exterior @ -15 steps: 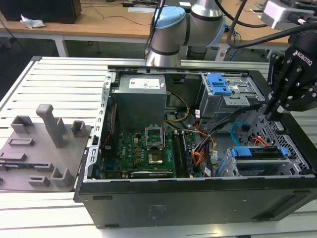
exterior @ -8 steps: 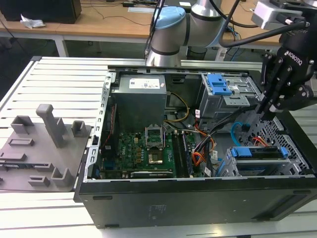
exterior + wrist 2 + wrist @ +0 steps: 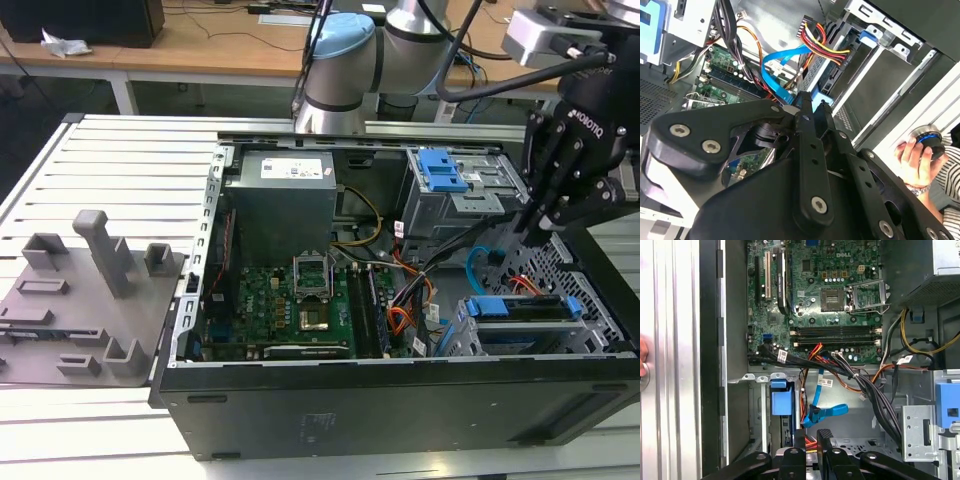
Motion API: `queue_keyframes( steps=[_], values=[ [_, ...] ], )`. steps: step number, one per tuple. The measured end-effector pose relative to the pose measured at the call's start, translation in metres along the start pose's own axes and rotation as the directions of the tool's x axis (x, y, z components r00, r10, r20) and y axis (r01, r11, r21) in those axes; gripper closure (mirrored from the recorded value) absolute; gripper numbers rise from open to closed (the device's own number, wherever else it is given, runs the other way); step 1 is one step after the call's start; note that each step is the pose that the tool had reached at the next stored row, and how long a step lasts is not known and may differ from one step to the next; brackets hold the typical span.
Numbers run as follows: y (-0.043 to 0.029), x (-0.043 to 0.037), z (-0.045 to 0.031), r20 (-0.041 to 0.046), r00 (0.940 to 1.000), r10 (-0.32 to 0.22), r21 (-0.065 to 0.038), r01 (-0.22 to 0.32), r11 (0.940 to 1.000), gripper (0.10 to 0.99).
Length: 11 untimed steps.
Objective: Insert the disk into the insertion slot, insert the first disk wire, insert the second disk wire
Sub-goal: 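Insert the second disk wire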
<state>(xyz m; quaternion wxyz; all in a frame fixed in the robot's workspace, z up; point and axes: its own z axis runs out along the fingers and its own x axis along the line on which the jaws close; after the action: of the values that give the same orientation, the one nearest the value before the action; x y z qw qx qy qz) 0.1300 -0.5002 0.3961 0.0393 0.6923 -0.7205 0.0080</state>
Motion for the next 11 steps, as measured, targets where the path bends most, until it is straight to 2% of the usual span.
queue_keyframes(
  steps=[4, 7, 9, 11],
  values=[
    [0.0013, -0.0002, 0.0036, 0.0000, 1.0000, 0.000, 0.000, 0.000, 1.0000, 0.847],
    [0.0037, -0.0006, 0.0111, 0.0000, 1.0000, 0.000, 0.000, 0.000, 1.0000, 0.847],
    [0.0074, -0.0009, 0.0189, -0.0001, 1.0000, 0.000, 0.000, 0.000, 1.0000, 0.847],
    [0.0091, -0.0011, 0.0221, 0.0000, 1.0000, 0.000, 0.000, 0.000, 1.0000, 0.847]
  ],
)
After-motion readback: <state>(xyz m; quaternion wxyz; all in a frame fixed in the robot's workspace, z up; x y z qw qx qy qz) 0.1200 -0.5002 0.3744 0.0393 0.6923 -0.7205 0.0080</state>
